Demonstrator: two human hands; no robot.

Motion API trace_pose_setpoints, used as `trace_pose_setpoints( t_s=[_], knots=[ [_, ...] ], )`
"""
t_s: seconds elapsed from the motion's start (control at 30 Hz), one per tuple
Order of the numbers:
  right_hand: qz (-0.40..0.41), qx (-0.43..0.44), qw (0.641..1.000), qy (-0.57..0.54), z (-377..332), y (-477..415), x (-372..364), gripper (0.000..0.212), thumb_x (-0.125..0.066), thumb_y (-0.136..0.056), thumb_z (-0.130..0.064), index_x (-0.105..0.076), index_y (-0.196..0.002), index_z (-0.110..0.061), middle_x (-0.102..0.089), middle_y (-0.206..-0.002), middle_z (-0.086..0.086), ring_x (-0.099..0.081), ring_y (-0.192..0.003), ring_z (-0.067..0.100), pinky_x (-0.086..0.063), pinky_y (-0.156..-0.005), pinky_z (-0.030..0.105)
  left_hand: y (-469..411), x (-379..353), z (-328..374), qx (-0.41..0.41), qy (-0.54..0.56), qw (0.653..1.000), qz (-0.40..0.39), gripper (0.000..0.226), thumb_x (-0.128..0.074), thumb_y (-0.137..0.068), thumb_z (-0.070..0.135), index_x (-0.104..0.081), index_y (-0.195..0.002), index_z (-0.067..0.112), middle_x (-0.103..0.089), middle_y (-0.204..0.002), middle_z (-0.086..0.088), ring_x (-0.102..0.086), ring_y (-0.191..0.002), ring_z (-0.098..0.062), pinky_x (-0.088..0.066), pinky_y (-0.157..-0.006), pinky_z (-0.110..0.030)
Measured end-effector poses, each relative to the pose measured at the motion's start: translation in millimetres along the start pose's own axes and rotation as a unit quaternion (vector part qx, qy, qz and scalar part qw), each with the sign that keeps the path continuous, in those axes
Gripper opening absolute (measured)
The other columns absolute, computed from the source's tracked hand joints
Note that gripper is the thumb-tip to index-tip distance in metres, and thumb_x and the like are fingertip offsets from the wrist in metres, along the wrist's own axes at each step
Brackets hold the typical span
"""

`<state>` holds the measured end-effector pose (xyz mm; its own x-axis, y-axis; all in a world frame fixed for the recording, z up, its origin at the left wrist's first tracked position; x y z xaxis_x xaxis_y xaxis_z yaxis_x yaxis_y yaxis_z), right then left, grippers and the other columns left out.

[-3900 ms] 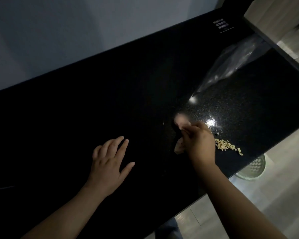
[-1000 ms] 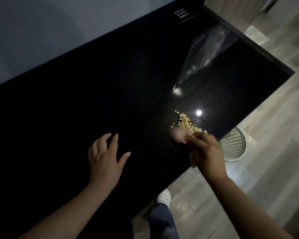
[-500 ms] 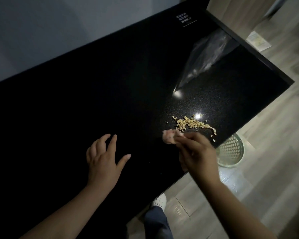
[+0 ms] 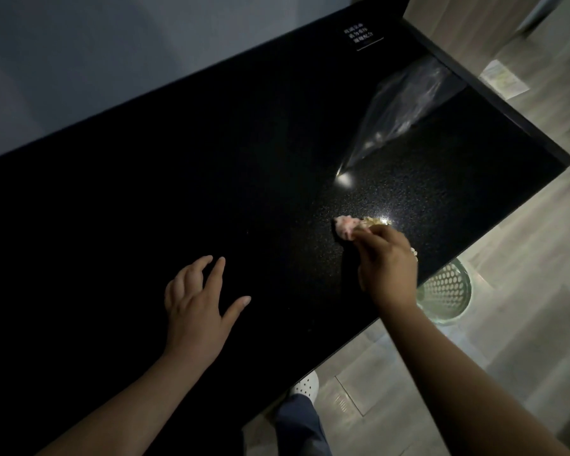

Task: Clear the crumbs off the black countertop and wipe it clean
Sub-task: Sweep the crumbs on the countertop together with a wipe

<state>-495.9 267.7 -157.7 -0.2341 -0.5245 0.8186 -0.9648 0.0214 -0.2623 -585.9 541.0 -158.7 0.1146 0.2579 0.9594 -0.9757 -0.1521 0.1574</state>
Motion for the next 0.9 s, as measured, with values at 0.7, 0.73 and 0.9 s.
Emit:
trace_pose_setpoints(
  t_s=[0.7,0.73,0.9],
  knots=[
    [-0.111,0.105,0.983,-0.102,-128,13,-80,0.018,-0.056,-0.088,-0.035,-0.071,-0.099,-0.029,-0.056,-0.091,-0.010,-0.040,-0.079,0.000,-0.035,-0.063,0.015,18,33,-62,0.012,0.118,0.993,0.019,0.045,-0.057,-0.089,0.027,-0.052,-0.132,0.014,-0.047,-0.133,0.001,-0.038,-0.126,-0.018,-0.039,-0.101,-0.035],
    [-0.109,0.108,0.985,-0.083,-127,11,-83,0.016,-0.059,-0.087,-0.034,-0.071,-0.097,-0.030,-0.057,-0.091,-0.009,-0.041,-0.078,0.002,-0.033,-0.061,0.016,20,34,-62,0.012,0.121,0.992,0.015,0.045,-0.057,-0.090,0.027,-0.052,-0.132,0.014,-0.047,-0.134,0.002,-0.038,-0.127,-0.018,-0.039,-0.102,-0.036],
    [-0.068,0.067,0.994,-0.048,-100,-7,-68,0.013,-0.070,-0.083,-0.026,-0.075,-0.095,-0.022,-0.063,-0.090,0.000,-0.058,-0.079,0.020,-0.044,-0.063,0.022,23,33,-52,-0.027,0.129,0.991,0.009,0.043,-0.058,-0.089,0.026,-0.054,-0.130,0.011,-0.049,-0.132,0.000,-0.040,-0.125,-0.017,-0.036,-0.103,-0.033]
  ],
)
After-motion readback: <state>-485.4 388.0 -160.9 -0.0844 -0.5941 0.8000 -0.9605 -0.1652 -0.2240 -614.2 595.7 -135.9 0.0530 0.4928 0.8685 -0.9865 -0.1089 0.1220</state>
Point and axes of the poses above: each hand's wrist, its own y-axis away from the middle knuckle, its own x-axis out of the back of the hand, z = x × y, the point moved 2 cm from there along -y, towards the middle knuckle
